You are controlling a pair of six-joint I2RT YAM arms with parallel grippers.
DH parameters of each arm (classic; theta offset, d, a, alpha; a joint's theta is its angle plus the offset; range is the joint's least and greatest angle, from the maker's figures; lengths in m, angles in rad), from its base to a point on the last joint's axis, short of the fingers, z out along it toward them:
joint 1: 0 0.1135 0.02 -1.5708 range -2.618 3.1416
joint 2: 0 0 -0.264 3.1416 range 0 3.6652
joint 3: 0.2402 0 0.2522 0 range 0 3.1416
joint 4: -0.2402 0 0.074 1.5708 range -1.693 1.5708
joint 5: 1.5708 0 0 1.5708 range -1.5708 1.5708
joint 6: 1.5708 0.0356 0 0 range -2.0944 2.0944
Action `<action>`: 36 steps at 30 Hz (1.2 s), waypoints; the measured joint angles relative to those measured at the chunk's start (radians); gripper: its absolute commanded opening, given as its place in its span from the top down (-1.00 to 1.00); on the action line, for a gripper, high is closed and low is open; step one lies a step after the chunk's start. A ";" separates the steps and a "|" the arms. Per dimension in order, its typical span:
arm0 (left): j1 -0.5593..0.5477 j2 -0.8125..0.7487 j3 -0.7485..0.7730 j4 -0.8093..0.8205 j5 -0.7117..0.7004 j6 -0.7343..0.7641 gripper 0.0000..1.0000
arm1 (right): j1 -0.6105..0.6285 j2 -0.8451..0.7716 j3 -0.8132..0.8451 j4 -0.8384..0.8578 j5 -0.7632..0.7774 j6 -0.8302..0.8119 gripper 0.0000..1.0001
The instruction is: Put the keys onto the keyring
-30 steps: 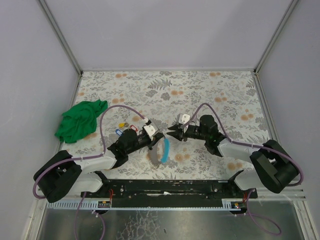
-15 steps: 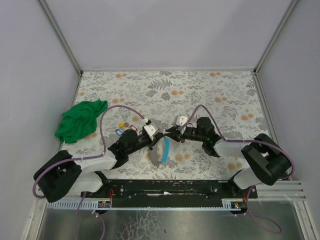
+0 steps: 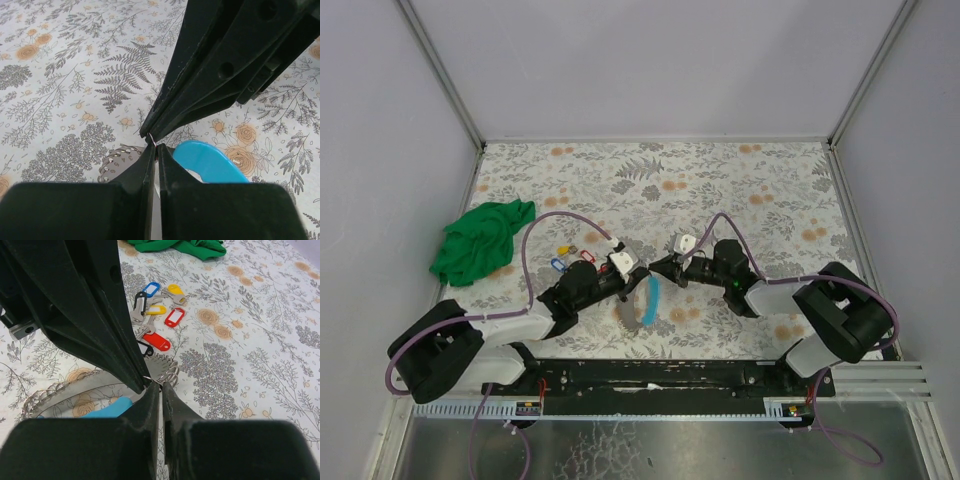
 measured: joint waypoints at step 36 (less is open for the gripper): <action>0.115 -0.046 -0.074 0.088 0.115 -0.120 0.36 | -0.038 -0.030 -0.069 0.073 -0.013 0.026 1.00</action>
